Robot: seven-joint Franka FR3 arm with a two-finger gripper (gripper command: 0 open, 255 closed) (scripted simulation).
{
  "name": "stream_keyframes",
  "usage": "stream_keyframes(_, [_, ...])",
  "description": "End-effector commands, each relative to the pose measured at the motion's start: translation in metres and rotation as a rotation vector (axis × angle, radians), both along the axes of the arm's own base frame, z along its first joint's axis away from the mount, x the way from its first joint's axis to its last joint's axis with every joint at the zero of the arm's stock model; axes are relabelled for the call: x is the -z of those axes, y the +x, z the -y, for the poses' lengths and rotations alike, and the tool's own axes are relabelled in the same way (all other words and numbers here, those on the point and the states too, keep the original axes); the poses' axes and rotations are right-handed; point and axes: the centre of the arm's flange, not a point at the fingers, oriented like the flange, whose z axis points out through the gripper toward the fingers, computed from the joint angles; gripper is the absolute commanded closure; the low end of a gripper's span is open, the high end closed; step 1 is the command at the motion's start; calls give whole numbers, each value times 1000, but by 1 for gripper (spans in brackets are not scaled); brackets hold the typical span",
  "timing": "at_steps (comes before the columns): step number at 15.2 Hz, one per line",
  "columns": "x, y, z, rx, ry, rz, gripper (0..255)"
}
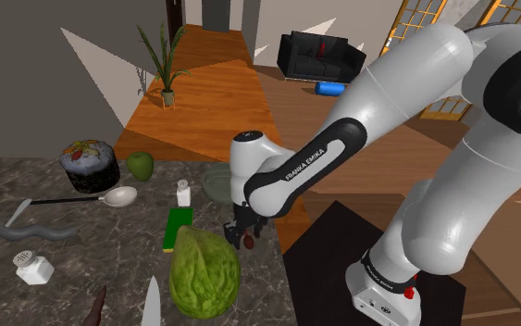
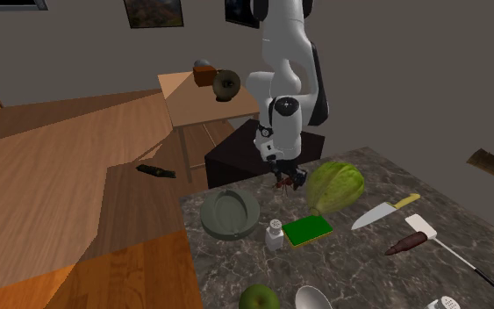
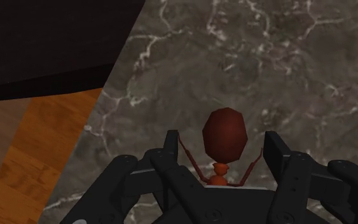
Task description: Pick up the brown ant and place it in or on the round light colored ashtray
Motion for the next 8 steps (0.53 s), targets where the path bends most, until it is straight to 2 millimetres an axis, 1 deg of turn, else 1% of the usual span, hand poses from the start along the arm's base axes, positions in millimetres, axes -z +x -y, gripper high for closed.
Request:
stream_keyframes(1, [-8, 0, 0, 0, 0, -1, 255])
stream_keyframes(8, [-45, 0, 0, 0, 0, -1, 255])
